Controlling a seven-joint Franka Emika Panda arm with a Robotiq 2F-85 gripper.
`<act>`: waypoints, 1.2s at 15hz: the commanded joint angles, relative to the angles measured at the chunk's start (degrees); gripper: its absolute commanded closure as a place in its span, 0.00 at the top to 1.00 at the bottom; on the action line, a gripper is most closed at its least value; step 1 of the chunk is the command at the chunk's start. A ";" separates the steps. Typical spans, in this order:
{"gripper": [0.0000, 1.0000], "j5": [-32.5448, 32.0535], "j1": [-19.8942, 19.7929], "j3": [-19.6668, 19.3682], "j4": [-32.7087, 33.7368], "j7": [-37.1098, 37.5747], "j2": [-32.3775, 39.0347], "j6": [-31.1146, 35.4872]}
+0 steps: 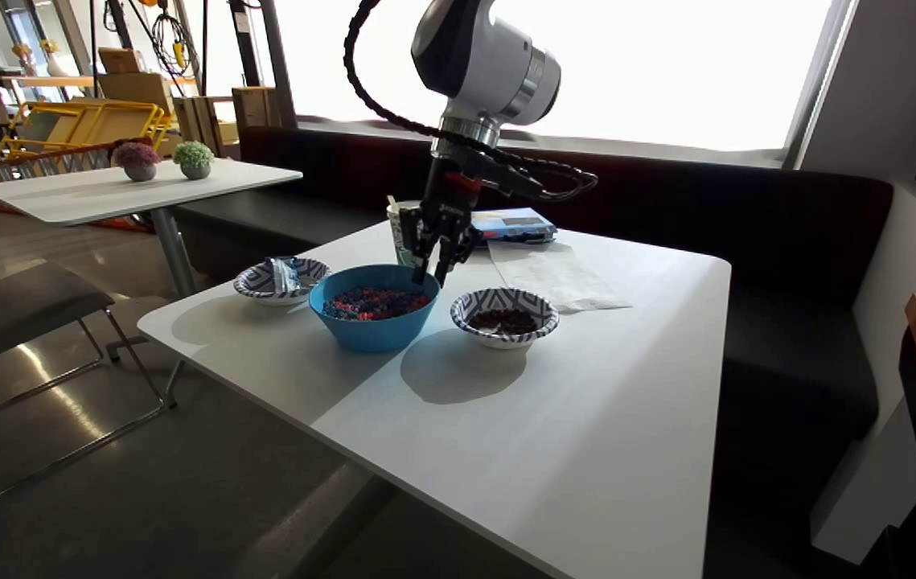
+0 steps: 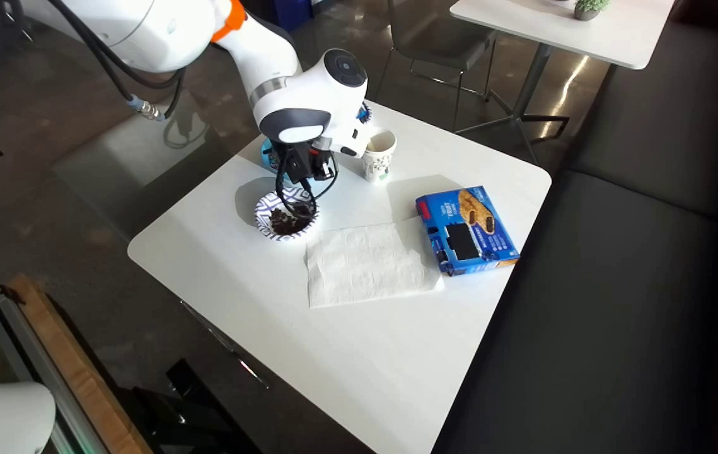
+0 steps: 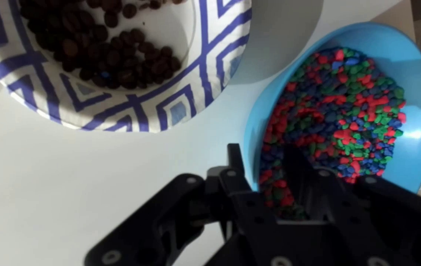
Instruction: Move the blue bowl to the right.
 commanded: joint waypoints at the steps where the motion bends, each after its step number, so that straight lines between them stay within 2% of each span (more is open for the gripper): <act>1: 0.34 -1.19 1.66 -0.83 -1.41 1.72 -0.83 0.52; 3: 0.33 -1.10 1.92 -0.81 -1.46 1.80 -0.70 0.69; 5: 0.25 -1.02 1.97 -0.88 -1.75 1.74 -0.75 0.73; 6: 0.10 -0.91 1.81 -0.86 -1.91 1.60 -0.76 0.65; 7: 0.10 -0.82 1.76 -0.92 -2.06 1.64 -0.76 0.84; 8: 0.02 -0.63 1.52 -0.90 -2.11 1.54 -0.63 0.77; 10: 0.00 -0.12 1.18 -0.91 -2.00 1.69 -0.47 0.68; 11: 0.04 -0.12 1.19 -0.93 -1.99 1.84 -0.42 0.79; 13: 0.04 0.20 0.93 -0.71 -1.97 1.78 -0.32 0.71; 18: 0.01 -0.19 1.09 -0.85 -1.58 1.92 -0.17 -0.24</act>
